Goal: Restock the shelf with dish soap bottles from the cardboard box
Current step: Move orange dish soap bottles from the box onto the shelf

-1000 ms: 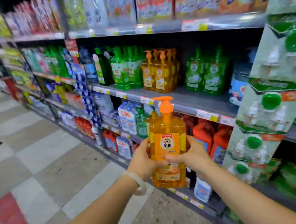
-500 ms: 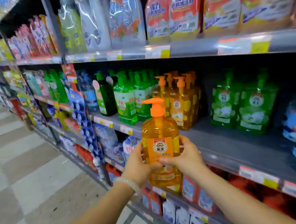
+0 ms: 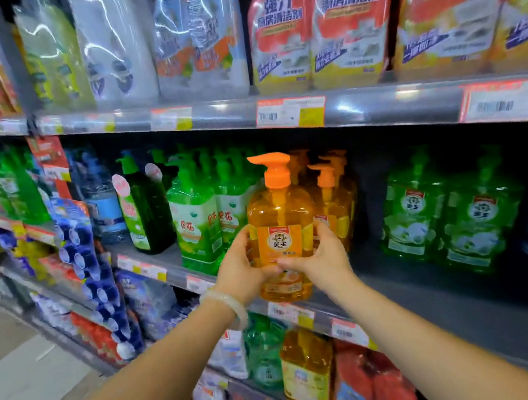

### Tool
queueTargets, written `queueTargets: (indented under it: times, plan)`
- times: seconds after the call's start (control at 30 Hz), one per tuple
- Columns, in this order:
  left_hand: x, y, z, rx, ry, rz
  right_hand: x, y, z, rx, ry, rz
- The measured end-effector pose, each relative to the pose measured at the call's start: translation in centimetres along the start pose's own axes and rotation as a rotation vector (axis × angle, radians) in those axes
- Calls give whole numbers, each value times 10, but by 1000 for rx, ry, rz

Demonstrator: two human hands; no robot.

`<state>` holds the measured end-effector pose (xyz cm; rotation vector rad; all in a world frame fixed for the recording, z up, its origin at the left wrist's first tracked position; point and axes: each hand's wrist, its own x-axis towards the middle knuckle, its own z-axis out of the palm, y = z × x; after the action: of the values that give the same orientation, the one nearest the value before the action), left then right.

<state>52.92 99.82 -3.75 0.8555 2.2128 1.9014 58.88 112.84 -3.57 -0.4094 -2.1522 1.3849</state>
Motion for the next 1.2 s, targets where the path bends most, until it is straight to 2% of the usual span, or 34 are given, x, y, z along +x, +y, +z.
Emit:
queueTargets:
  times: [0.23,0.5,0.73,0.87,1.07,1.2]
  plan:
    - [73,-37,-24,-7,-148,25,41,3,42,-52,140,72]
    - [109,-78,-36,23,-295,43,50,14,69,-98,255,46]
    - [112,-107,-28,-38,-355,17,49,32,74,-118,256,105]
    - [117,-109,-29,-26,-418,16,51,37,73,-120,213,117]
    - [126,-107,-35,61,-563,-1,56,44,73,-60,96,241]
    - [126,-105,-36,62,-591,-34,58,40,75,-61,85,264]
